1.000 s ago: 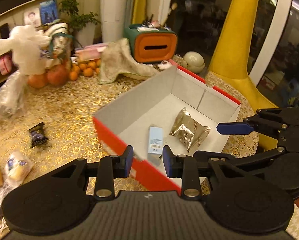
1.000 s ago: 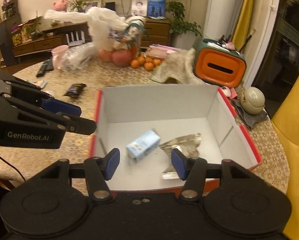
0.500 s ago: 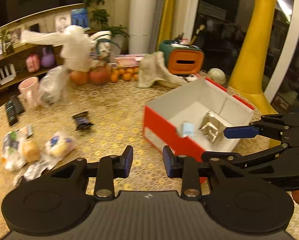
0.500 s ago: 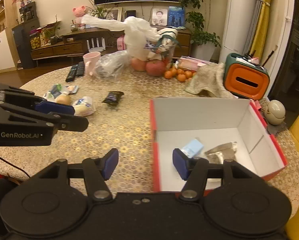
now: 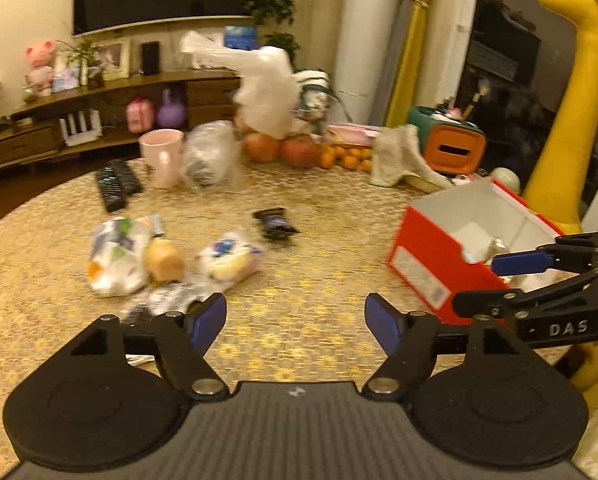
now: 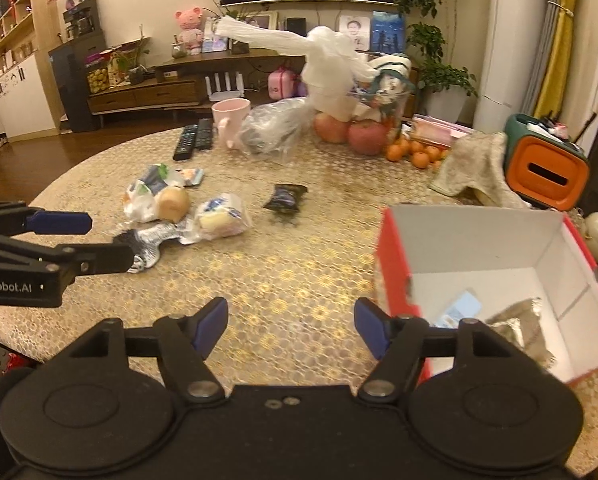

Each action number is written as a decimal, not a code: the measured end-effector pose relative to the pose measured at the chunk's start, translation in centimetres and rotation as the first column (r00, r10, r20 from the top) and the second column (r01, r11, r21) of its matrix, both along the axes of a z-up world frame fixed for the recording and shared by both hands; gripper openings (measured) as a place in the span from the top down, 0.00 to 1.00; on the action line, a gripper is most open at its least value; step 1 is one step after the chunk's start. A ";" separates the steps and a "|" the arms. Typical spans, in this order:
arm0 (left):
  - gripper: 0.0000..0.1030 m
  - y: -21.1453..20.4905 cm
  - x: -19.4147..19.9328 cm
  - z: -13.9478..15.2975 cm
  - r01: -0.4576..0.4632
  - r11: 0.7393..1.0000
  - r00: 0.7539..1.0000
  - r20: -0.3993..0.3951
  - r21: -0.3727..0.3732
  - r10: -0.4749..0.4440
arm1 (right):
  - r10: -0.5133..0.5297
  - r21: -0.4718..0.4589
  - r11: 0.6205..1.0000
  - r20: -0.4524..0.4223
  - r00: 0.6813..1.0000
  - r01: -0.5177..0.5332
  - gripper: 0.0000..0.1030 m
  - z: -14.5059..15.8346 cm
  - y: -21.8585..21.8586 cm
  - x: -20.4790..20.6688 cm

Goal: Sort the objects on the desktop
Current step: 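Move both tools back toward the remaining snacks on the table, then grasp the black cable bag with the left tool while the right tool grasps the wrapped bun, then carry the black bag and wrapped bun into the red shoebox with both tools, then open the left tool releasing the black bag while the right tool releases the bun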

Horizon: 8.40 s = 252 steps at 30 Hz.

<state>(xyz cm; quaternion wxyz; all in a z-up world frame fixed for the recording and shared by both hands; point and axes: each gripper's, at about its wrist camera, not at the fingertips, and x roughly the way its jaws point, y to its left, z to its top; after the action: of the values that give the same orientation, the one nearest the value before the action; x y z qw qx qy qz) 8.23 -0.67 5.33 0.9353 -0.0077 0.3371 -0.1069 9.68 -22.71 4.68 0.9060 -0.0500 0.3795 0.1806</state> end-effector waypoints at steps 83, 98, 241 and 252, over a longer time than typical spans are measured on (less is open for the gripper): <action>0.73 13.3 9.6 -12.8 -0.171 0.985 0.975 -0.144 -0.021 0.167 | 0.136 0.057 0.990 -0.174 0.975 -0.128 0.43 -12.8 15.8 20.0; 0.75 12.3 8.3 -10.1 -0.167 0.986 0.978 -0.130 -0.019 0.163 | 0.110 0.081 0.992 -0.151 0.982 -0.098 0.45 -9.9 13.5 17.4; 0.47 -24.7 8.0 -1.8 0.434 0.901 0.877 -0.224 -0.007 -0.425 | -0.319 0.026 0.946 -0.104 0.942 0.323 0.34 -1.6 -19.6 8.6; 0.34 -17.0 3.8 0.8 0.333 0.943 0.932 -0.147 -0.005 -0.330 | -0.210 0.077 0.974 -0.074 0.975 0.215 0.33 0.5 -13.4 5.0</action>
<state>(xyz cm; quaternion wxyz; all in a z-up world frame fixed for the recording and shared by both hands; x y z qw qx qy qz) 12.05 -17.70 6.12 0.8767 0.0510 0.4023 -0.2587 14.65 -36.11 5.17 0.9085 0.0352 0.4041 0.1002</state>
